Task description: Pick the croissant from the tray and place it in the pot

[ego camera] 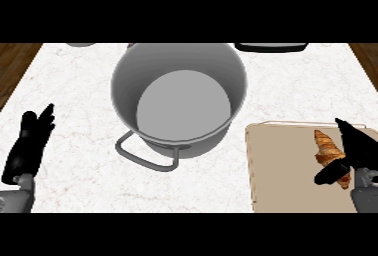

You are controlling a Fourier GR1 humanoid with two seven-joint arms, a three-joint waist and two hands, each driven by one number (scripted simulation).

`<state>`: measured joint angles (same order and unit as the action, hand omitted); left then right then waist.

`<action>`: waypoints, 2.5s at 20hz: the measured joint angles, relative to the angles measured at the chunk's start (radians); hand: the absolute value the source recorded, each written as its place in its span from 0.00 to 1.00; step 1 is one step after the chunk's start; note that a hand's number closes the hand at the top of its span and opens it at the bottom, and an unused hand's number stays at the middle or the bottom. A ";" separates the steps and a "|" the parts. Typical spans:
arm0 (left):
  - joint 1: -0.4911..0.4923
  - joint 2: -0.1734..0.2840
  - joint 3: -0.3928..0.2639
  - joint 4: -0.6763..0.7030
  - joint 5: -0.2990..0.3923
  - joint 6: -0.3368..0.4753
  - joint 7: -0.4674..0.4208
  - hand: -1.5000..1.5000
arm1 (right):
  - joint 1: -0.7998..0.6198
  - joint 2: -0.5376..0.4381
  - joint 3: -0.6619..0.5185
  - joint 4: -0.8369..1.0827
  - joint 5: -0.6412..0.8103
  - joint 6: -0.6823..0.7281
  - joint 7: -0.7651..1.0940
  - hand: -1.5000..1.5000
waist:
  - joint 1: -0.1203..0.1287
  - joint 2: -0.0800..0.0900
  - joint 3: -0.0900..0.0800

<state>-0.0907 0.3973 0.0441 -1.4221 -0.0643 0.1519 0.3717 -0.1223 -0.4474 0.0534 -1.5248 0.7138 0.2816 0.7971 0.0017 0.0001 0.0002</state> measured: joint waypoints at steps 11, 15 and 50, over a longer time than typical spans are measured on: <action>0.021 -0.047 0.041 -0.058 -0.061 -0.041 0.020 0.50 | -0.013 0.054 -0.072 0.093 0.045 0.008 -0.084 0.00 | 0.000 0.000 0.000; -0.005 -0.066 0.056 -0.021 -0.077 -0.052 0.008 0.50 | -0.031 0.080 -0.079 0.168 0.077 -0.027 -0.124 0.00 | 0.000 0.000 0.000; -0.016 -0.093 0.134 -0.027 -0.113 -0.111 0.023 0.50 | 0.195 0.074 0.047 -0.446 0.316 -0.111 -0.296 1.00 | -0.014 -0.005 -0.001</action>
<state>-0.1071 0.3047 0.1784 -1.4489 -0.1768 0.0413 0.3952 0.0725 -0.3729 0.1003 -1.9704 1.0297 0.1706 0.5009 -0.0126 -0.0048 -0.0007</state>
